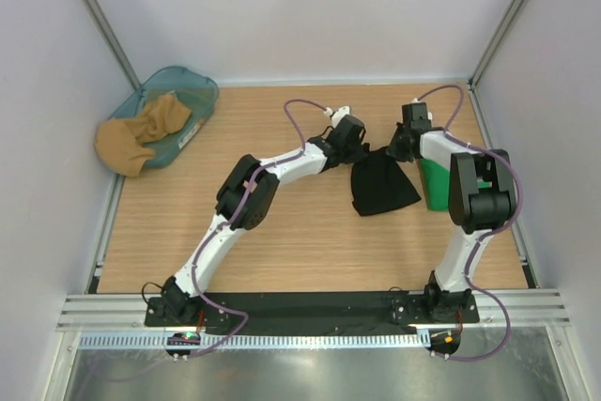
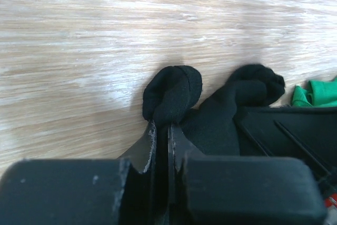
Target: Fold and stack the tank tops
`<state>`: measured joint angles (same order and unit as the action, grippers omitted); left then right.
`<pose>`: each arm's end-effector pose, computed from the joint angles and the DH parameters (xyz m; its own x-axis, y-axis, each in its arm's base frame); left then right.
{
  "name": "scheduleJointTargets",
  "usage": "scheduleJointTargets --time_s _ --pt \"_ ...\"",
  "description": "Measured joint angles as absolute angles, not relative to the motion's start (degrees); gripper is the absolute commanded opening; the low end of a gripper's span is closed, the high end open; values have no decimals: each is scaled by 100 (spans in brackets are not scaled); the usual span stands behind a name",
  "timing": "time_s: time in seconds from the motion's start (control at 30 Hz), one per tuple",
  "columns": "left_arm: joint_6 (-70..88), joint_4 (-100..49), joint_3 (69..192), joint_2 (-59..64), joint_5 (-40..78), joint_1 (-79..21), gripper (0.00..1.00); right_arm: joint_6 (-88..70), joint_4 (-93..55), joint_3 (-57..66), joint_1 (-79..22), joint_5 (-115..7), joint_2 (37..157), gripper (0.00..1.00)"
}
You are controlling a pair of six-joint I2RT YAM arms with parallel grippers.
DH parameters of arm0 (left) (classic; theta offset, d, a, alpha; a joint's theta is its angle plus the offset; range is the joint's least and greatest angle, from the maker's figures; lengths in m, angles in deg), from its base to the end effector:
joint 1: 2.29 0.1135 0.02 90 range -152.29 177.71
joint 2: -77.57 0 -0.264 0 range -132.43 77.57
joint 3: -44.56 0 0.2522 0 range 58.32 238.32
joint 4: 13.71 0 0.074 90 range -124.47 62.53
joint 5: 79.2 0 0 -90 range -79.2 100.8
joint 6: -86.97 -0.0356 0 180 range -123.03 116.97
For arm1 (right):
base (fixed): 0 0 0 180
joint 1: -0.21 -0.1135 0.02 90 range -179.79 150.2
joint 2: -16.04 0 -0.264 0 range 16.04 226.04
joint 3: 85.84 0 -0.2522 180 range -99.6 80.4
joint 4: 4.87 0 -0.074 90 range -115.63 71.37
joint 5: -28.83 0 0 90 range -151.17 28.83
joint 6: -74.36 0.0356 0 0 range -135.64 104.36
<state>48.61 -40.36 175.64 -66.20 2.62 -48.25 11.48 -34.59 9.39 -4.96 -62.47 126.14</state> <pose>0.3953 -0.4015 0.1449 -0.7714 -0.3188 -0.5507 0.0486 0.8334 -0.5505 0.3999 0.0354 0.1637 -0.7617 0.3887 -0.5184 0.3035 0.9209 0.2446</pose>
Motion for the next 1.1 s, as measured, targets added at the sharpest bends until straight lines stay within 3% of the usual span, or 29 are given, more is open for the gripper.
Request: scheduleJointTargets --time_s 0.23,0.57,1.1 --pt "4771 -3507 16294 -5842 177 -5006 0 1170 -3197 2100 -496 -6271 10940 1" --pt "4734 -2980 15524 -4699 -350 -6016 0 1224 -3472 2974 -525 -6970 8610 1" --pt "4618 -2379 15323 -4445 -870 -6604 0 1220 -4742 2874 -444 -7962 7463 1"
